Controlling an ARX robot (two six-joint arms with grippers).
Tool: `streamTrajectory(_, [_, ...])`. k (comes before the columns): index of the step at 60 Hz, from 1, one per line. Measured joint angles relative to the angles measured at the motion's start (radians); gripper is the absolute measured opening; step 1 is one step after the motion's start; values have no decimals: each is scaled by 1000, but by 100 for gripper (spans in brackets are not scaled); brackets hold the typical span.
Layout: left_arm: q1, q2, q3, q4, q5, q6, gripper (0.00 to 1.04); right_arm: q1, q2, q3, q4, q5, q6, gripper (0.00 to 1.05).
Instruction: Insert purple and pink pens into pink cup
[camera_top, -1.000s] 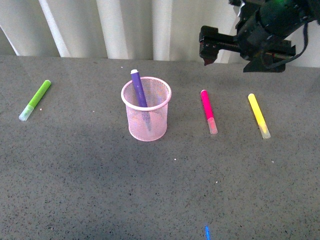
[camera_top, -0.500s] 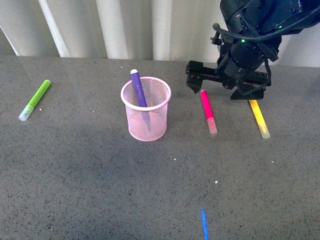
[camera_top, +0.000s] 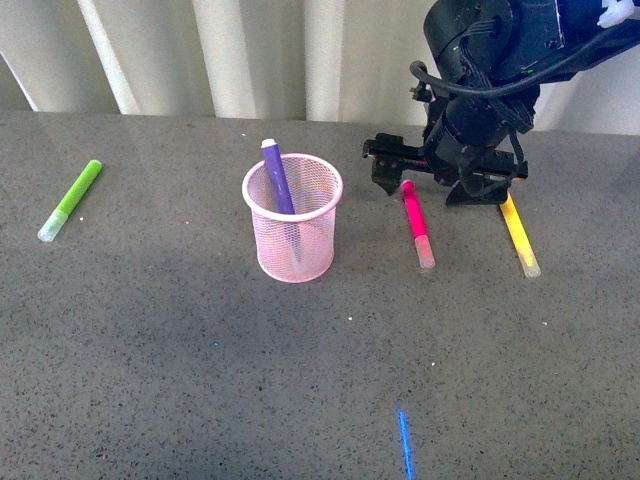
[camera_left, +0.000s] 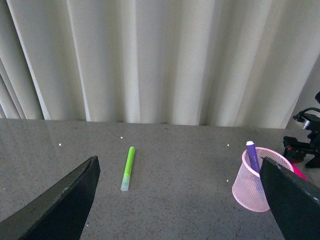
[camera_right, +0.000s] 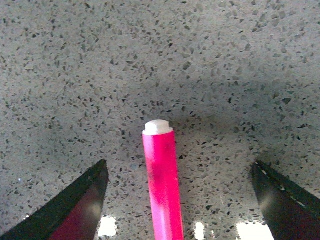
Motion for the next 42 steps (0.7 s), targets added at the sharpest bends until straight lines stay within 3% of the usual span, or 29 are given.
streamTrajectory(24, [0, 0, 0, 0, 0, 0, 98, -29, 0, -19, 32, -21, 6, 15])
streamTrajectory(34, [0, 0, 0, 0, 0, 0, 98, -40, -11, -44, 73, -38, 18, 11])
streamTrajectory(42, [0, 0, 0, 0, 0, 0, 98, -46, -50, -145, 242, -32, 32, 11])
